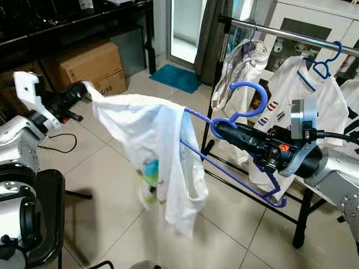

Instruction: Hang hanger

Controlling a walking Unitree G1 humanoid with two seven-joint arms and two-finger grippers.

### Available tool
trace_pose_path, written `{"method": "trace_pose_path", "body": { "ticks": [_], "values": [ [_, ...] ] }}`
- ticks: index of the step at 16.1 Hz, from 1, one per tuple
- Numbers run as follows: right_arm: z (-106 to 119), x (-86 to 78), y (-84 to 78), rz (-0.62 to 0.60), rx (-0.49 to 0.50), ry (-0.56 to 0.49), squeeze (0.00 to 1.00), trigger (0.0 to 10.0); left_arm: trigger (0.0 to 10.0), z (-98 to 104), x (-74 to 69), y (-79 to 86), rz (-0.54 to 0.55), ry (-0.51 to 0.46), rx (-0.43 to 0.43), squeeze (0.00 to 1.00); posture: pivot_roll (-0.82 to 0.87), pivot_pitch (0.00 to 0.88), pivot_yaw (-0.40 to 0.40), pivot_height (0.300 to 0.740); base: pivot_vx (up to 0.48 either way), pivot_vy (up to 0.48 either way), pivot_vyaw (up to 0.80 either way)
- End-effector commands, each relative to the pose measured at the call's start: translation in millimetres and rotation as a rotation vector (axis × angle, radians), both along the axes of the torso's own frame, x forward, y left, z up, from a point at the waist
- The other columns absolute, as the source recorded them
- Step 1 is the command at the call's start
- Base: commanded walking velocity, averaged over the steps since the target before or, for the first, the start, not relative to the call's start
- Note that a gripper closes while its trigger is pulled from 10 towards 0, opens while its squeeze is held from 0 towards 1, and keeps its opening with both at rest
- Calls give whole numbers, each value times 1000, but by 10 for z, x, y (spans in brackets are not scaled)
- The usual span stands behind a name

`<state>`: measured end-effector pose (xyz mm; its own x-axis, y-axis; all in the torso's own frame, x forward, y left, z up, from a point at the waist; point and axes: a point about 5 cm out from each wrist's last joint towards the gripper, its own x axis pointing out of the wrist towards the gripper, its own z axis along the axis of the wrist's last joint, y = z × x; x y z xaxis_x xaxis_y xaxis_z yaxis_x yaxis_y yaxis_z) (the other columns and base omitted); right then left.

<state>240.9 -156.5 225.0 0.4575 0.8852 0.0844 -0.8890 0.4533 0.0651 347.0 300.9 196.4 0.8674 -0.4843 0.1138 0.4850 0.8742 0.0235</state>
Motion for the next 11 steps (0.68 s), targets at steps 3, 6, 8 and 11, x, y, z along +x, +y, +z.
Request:
{"method": "trace_pose_path", "body": {
  "ticks": [3, 6, 8, 11],
  "values": [
    [39, 61, -35, -55, -14, -17, 0, 10000, 10000, 102, -22, 11, -110, 38, 138, 1000, -161, 0, 36, 740, 0, 0, 0],
    [17, 95, -52, -84, -35, -10, 0, 10000, 10000, 401, -28, 21, -263, 40, 152, 1000, -157, 0, 34, 740, 0, 0, 0],
    [-11, 109, -47, -90, -56, 2, 0, 10000, 10000, 515, -23, -50, -381, 77, 201, 1000, -154, 0, 33, 740, 0, 0, 0],
    [-15, 112, 3, -61, -34, 19, 0, 10000, 10000, 740, 79, -443, -616, 30, 194, 1000, -152, 0, 38, 740, 0, 0, 0]
  ]
}}
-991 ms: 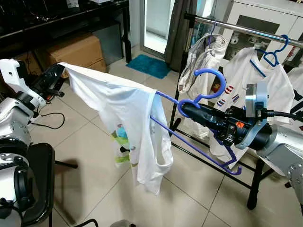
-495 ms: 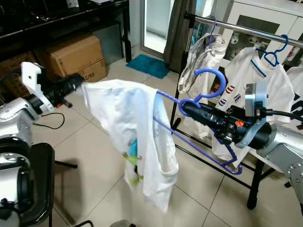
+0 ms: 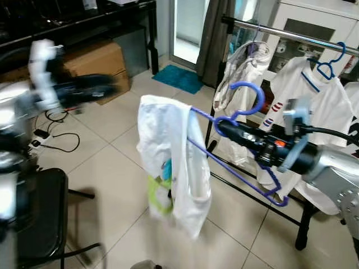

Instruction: Hang hanger

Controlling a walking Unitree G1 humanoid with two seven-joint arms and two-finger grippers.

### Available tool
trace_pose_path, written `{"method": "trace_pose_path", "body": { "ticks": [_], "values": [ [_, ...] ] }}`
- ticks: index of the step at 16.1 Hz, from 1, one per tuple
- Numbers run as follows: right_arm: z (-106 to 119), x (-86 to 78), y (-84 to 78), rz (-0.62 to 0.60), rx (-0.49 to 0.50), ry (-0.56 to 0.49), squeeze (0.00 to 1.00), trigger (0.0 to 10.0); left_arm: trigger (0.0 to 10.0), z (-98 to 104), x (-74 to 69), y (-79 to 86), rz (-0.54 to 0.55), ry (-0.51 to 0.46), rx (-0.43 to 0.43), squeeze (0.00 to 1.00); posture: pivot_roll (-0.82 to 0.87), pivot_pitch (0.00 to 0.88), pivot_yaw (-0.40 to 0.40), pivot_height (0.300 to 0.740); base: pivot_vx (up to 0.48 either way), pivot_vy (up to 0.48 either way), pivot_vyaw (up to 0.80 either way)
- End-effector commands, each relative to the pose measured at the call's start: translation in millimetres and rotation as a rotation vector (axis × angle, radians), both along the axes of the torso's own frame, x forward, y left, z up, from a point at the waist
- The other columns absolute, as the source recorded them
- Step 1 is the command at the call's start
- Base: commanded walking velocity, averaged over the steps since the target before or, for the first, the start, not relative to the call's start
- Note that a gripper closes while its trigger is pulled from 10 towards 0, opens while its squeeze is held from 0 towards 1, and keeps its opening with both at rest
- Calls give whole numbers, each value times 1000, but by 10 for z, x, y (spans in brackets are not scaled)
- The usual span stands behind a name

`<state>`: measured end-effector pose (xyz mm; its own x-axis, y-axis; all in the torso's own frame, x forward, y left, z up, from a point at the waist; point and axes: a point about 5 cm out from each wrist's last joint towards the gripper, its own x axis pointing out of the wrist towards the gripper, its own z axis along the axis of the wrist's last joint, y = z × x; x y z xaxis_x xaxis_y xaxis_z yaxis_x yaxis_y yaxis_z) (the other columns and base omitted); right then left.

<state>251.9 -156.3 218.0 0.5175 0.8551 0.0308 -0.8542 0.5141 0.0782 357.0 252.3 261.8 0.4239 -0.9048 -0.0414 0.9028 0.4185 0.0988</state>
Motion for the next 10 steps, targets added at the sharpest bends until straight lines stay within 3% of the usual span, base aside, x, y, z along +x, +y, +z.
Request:
{"method": "trace_pose_path", "body": {
  "ticks": [1, 3, 4, 5, 10],
  "values": [
    [62, 0, 19, 16, 5, -27, 0, 10000, 10000, 140, 11, -54, -38, -35, -1, 1000, -152, 0, 40, 740, 0, 0, 0],
    [53, -42, 71, 55, -41, -54, 0, 10000, 10000, 167, 41, -270, -170, 12, 31, 1000, -157, 0, 49, 740, 0, 0, 0],
    [41, -90, 118, 99, -62, -52, 0, 10000, 10000, 145, 36, -387, -236, 48, 103, 576, -165, 0, 66, 740, 0, 0, 0],
    [38, -116, 156, 122, -74, -49, 0, 10000, 10000, 131, 29, -485, -280, 60, 159, 0, -168, 0, 75, 740, 0, 0, 0],
    [20, -106, 210, 122, -117, -61, 0, 10000, 10000, 98, -38, -792, -427, 84, 208, 0, -176, 0, 90, 740, 0, 0, 0]
  ]
}}
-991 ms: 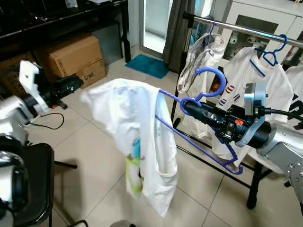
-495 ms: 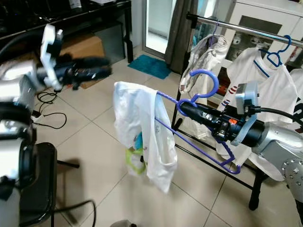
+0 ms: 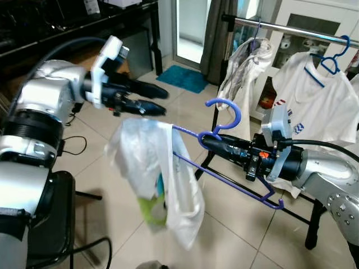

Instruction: Hang hanger

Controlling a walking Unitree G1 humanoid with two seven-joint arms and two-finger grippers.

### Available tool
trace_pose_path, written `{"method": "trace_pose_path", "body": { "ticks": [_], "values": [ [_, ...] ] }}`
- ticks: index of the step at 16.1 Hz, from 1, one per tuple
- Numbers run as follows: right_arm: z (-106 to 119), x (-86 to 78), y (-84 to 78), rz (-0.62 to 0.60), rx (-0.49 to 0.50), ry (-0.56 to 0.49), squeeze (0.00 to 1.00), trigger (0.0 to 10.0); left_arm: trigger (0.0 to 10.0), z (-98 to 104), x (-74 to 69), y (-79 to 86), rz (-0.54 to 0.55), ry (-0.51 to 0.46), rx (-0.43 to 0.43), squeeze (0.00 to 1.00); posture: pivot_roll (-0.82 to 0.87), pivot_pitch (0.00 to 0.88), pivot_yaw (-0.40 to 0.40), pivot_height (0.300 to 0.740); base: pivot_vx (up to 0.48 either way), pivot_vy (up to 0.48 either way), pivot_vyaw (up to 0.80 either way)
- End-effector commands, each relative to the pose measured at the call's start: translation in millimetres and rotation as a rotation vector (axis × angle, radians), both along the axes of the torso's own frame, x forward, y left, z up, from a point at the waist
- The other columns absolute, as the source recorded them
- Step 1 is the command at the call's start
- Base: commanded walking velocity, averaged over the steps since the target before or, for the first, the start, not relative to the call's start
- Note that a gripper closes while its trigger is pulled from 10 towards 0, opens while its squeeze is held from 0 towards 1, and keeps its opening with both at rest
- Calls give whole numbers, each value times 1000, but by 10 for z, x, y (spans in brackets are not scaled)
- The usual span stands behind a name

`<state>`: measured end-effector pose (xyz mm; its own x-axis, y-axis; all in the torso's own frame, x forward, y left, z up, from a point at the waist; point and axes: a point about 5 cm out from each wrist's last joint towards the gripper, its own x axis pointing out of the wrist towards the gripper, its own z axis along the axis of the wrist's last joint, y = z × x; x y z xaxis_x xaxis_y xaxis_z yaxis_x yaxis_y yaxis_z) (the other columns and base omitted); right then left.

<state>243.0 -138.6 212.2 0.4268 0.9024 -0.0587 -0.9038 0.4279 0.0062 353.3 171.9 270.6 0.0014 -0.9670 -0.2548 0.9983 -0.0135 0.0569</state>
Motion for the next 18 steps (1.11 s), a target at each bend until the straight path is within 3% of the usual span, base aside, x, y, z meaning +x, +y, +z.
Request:
{"method": "trace_pose_path", "body": {
  "ticks": [1, 4, 5, 6, 7, 8, 9, 10, 11, 14, 18],
  "values": [
    [71, -13, 36, 23, -15, -55, 0, 10000, 10000, -42, -77, -83, -68, 24, 18, 0, -178, 0, 92, 740, 0, 0, 0],
    [59, -1, 36, 18, -23, -61, 0, 10000, 10000, -120, -139, -129, -112, 48, 46, 0, -181, 0, 89, 740, 0, 0, 0],
    [50, 13, 34, 14, -28, -65, 0, 10000, 10000, -220, -161, -117, -120, 51, 111, 0, -184, 0, 88, 740, 0, 0, 0],
    [47, 21, 30, 12, -31, -67, 0, 10000, 9059, -306, -144, -78, -106, 28, 184, 0, -185, 0, 86, 740, 0, 0, 0],
    [47, 23, 25, 13, -33, -68, 0, 10000, 6392, -362, -112, -41, -90, -10, 242, 0, -186, 0, 84, 740, 0, 0, 0],
    [51, 24, 27, 18, -34, -72, 0, 10000, 1765, -411, -97, 9, -79, -35, 278, 0, -187, 0, 82, 740, 0, 0, 0],
    [53, 24, 29, 20, -34, -74, 0, 10000, 1765, -426, -91, 28, -72, -40, 289, 0, -187, 0, 82, 740, 0, 0, 0],
    [61, 25, 31, 29, -35, -81, 0, 10000, 0, -469, -93, 71, -65, -44, 311, 0, -188, 0, 75, 740, 0, 0, 0],
    [67, 23, 29, 38, -37, -85, 0, 10000, 0, -494, -105, 89, -65, -37, 314, 0, -188, 0, 71, 740, 0, 0, 0],
    [82, 31, 69, 77, -46, -93, 0, 10000, 0, -500, -119, -7, -88, -24, 205, 0, -195, 0, 60, 740, 0, 0, 0],
    [106, 38, 27, 87, -55, -97, 0, 10000, 0, -531, -112, -78, -102, -33, 160, 0, -203, 0, 57, 740, 0, 0, 0]
  ]
}}
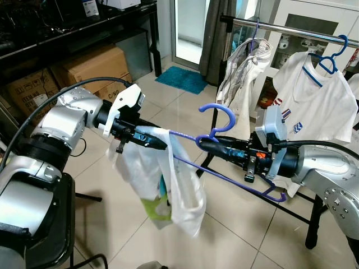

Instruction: Hang hanger

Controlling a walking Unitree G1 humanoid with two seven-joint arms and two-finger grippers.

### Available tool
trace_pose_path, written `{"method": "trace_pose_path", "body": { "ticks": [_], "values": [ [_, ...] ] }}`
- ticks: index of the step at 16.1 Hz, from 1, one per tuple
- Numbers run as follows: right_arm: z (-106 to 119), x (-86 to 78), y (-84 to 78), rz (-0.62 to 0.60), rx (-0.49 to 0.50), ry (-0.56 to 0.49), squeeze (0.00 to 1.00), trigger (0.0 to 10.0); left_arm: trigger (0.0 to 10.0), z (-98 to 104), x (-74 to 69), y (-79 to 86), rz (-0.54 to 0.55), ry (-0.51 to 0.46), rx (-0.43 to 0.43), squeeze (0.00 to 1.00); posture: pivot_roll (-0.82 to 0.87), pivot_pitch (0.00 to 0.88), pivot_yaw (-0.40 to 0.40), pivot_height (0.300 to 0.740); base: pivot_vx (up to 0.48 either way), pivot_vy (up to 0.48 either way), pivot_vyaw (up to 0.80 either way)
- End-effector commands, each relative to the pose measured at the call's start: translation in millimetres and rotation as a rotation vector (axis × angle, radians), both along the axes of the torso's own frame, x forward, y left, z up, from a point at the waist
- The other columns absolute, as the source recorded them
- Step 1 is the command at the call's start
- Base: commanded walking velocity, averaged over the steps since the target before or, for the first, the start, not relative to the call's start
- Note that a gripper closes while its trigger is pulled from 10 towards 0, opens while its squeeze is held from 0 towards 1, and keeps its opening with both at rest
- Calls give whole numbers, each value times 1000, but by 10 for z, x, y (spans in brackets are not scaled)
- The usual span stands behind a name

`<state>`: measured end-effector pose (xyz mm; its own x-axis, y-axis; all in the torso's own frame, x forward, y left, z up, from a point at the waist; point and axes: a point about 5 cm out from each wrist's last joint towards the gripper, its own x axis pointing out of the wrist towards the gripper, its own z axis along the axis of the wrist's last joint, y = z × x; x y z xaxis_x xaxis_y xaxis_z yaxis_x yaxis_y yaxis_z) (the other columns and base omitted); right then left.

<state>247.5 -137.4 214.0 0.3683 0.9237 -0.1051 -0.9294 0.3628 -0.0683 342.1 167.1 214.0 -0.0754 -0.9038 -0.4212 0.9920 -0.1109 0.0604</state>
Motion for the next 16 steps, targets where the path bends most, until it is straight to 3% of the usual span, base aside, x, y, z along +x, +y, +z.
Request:
{"method": "trace_pose_path", "body": {
  "ticks": [1, 5, 10, 11, 13, 16],
  "values": [
    [91, -5, 6, 22, 17, -45, 0, 10000, 0, 23, -4, -46, -21, -12, -19, 0, -202, 0, 61, 740, 0, 0, 0],
    [91, 32, 7, 23, 16, -44, 0, 10000, 0, -15, 0, -44, -26, -15, 38, 0, -191, 0, 80, 740, 0, 0, 0],
    [28, 77, 134, 41, 36, -20, 12, 10000, 0, -6, -41, 7, -5, -2, -28, 0, -169, 0, 64, 740, 0, 0, 0],
    [19, 84, 129, 32, 53, -10, 1000, 10000, 0, -23, -53, 8, 5, -1, -43, 0, -153, 0, 55, 740, 0, 0, 0],
    [-10, 144, 139, -3, 88, 19, 1000, 10000, 0, -39, -93, 64, 55, 9, -96, 0, -149, 0, 58, 740, 0, 0, 0],
    [21, 244, 10, -91, 153, 49, 1000, 10000, 0, -82, -64, 156, 153, -19, -102, 0, -118, 0, 36, 740, 0, 0, 0]
  ]
}}
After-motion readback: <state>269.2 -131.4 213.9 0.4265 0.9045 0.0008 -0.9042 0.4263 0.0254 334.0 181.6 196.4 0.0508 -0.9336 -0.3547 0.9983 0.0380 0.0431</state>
